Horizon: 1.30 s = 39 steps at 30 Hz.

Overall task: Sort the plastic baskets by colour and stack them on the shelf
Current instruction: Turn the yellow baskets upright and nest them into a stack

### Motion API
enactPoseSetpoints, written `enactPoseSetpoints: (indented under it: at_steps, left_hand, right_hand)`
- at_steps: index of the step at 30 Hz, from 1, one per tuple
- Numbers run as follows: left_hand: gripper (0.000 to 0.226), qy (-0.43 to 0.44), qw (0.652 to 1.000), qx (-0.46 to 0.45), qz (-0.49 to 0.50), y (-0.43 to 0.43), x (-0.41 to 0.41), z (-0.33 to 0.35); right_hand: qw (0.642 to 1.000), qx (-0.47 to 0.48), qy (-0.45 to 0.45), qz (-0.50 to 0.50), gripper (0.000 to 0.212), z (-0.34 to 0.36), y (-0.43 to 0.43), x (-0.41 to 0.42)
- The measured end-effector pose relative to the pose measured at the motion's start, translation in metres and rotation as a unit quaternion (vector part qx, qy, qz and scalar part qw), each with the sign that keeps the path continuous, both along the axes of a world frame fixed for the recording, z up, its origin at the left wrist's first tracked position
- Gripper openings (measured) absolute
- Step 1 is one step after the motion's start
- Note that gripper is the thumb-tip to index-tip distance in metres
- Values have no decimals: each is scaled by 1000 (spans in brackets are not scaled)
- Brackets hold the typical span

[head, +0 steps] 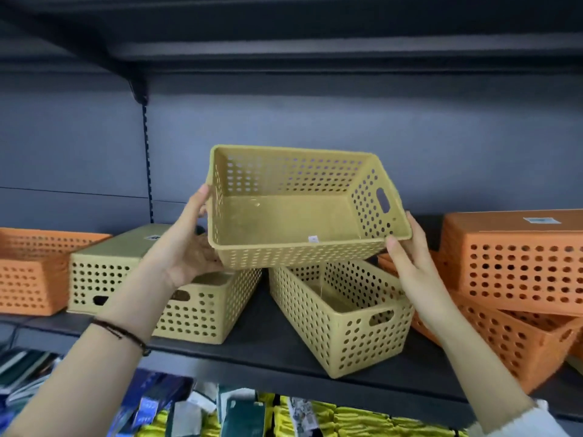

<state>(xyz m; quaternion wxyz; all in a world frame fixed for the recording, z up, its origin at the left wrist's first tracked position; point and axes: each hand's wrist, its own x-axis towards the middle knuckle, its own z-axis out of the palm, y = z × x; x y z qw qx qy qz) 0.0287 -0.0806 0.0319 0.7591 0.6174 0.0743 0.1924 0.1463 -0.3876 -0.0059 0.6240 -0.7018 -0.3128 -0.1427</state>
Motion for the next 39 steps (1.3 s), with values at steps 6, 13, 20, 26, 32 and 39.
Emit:
enactPoseSetpoints:
  at_steps: [6,13,20,26,32,39]
  left_hand:
    - [63,-34,998,21,53,40,-30,1]
    - [72,-99,975,148,130,98,-56,-10]
    - [91,-137,964,150,169,141,-69,-14]
    - [114,-167,940,177,238,138,-64,-24]
    - [106,-113,960,162,198,124,-62,-50]
    - [58,-108,924,273,244,108,-45,-53]
  right_hand:
    - [996,63,28,52,46,22,59,-18]
    - [980,128,127,78,27,36,122,-25]
    - [971,132,186,70,44,36,200,-37]
    - [966,-1,249,66,80,21,241,-63]
    - [964,24,216,157,84,-15,258,-111]
    - [971,51,186,139,116,-2,260,-92]
